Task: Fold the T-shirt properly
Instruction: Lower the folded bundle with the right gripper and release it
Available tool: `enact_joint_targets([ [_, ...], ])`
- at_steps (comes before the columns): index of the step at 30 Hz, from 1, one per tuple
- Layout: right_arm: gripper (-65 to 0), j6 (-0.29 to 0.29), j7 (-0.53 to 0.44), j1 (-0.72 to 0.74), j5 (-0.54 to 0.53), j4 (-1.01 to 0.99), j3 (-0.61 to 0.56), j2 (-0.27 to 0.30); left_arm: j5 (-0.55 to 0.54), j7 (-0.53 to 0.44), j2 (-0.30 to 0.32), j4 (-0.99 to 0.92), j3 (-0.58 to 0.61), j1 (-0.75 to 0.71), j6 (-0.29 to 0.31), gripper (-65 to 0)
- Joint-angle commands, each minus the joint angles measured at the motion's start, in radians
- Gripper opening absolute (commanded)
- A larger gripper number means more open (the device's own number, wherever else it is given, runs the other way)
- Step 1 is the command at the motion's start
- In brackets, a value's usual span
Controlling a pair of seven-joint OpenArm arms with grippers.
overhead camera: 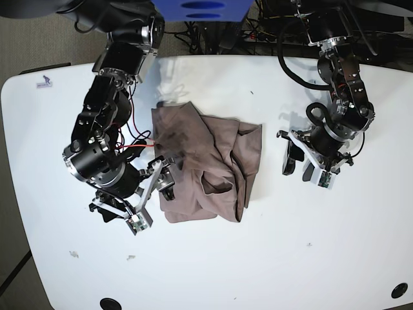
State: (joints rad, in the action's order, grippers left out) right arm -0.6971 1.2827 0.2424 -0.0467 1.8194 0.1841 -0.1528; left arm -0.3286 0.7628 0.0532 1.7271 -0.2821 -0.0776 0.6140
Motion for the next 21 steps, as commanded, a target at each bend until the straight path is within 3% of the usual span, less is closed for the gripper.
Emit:
enact_joint_targets([
  [1,-19.5,-0.001,-0.053,0.019,-0.012,0.013,-0.004,-0.004,-0.011,-0.026,0.009,0.015,0.001,0.012,0.004,-34.3],
  [5,-36.6,-0.001,-0.059,0.019,-0.012,0.019,-0.004,-0.004,-0.011,-0.026,0.009,0.015,0.001,0.012,0.004,-34.3],
  [9,-65.0,-0.001,-0.058,0.016,-0.012,0.023,-0.004,-0.004,-0.011,-0.026,0.009,0.014,0.001,0.012,0.005,-34.3],
  [11,-65.0,-0.001,-0.058,0.01,-0.012,0.021,-0.004,-0.004,-0.011,-0.026,0.009,0.014,0.001,0.012,0.005,-34.3],
  [13,-61.0,-0.001,-0.059,-0.015,-0.012,0.015,-0.004,-0.004,-0.011,-0.026,0.009,0.014,0.001,0.012,0.005,-34.3],
  [17,-65.0,-0.001,-0.067,-0.048,-0.012,0.015,-0.005,-0.004,-0.011,-0.026,0.009,0.014,0.001,0.012,0.005,-34.3],
  [21,-65.0,-0.001,-0.07,-0.064,-0.011,0.013,-0.007,-0.004,-0.011,-0.026,0.01,0.014,0.001,0.012,0.005,-34.3],
])
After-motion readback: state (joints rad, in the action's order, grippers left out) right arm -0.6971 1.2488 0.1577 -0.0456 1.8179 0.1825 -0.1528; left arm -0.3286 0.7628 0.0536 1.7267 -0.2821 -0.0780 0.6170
